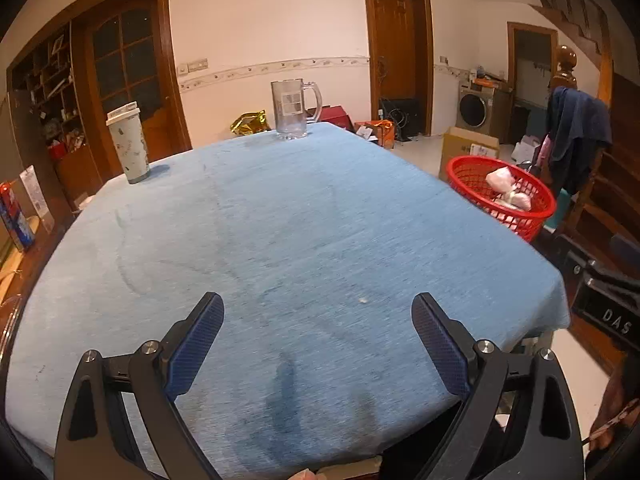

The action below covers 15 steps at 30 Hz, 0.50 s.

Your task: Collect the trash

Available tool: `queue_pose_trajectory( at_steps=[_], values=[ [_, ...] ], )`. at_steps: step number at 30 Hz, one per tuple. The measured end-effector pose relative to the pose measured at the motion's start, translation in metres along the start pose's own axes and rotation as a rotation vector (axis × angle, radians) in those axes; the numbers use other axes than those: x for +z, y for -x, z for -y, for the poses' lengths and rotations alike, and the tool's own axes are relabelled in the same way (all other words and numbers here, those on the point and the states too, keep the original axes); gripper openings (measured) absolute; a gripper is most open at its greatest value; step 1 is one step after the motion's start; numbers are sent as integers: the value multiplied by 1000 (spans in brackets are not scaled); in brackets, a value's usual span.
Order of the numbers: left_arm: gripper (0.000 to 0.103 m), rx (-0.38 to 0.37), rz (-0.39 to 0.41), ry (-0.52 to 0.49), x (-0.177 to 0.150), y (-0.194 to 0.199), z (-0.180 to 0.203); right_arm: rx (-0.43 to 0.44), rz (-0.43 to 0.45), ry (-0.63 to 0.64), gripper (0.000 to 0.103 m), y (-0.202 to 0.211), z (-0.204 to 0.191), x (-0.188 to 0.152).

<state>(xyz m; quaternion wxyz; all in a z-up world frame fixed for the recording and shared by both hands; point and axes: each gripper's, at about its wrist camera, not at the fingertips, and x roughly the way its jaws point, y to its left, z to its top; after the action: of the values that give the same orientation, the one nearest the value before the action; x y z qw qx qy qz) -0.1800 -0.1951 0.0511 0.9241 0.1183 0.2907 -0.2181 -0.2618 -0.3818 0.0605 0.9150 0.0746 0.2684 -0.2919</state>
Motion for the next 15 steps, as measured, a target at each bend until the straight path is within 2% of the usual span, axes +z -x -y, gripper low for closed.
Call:
queue_pose_trajectory(
  at_steps=[6, 15],
  values=[
    [94, 73, -3, -21, -3, 1, -3, 7, -2, 15, 102, 0, -6, -1],
    [94, 87, 4, -2, -4, 4, -8, 8, -10, 20, 102, -2, -9, -1]
  ],
)
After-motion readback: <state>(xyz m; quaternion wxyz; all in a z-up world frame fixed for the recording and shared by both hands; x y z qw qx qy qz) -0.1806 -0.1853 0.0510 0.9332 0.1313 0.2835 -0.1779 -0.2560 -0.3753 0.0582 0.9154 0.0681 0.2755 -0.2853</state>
